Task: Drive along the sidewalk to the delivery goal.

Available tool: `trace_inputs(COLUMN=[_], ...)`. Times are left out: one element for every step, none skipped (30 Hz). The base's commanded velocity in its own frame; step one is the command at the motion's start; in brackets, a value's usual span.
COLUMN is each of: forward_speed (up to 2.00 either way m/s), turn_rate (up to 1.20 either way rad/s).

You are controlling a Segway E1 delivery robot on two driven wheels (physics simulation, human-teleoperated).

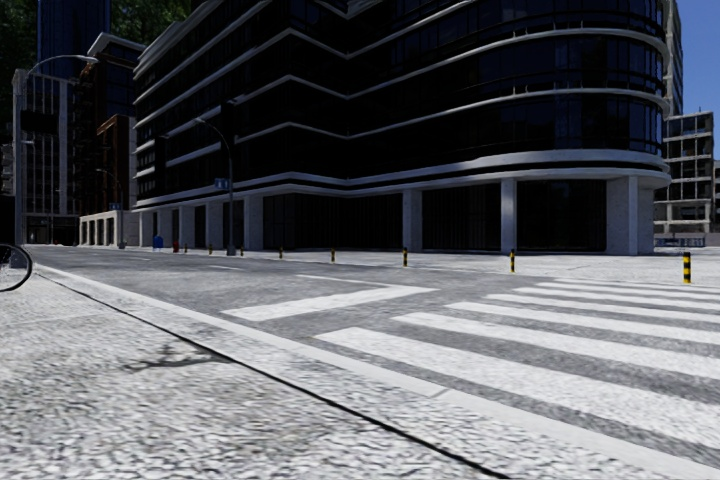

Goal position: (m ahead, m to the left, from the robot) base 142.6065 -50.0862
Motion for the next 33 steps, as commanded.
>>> trace_inputs(forward_speed=[1.99, 1.88, 1.81, 1.79, 1.79, 1.78, 1.78, 1.78, 1.78, 1.78, 1.76, 1.76, 1.76, 1.75, 1.74, 1.74, 1.74, 1.74, 1.73, 1.73, 1.76, 2.0, 2.0, 2.0, 2.0, 2.0, 2.0, 2.0, 2.0, 2.0, 2.0, 2.0, 2.0], turn_rate=[-0.2, -0.44, -0.53, -0.56, -0.56, -0.57, -0.58, -0.59, -0.61, -0.64, -0.66, -0.66, -0.67, -0.7, -0.71, -0.71, -0.71, -0.71, -0.71, -0.71, -0.62, -0.53, -0.53, -0.51, -0.5, -0.5, -0.5, -0.5, -0.5, -0.48, -0.41, -0.41, -0.19])
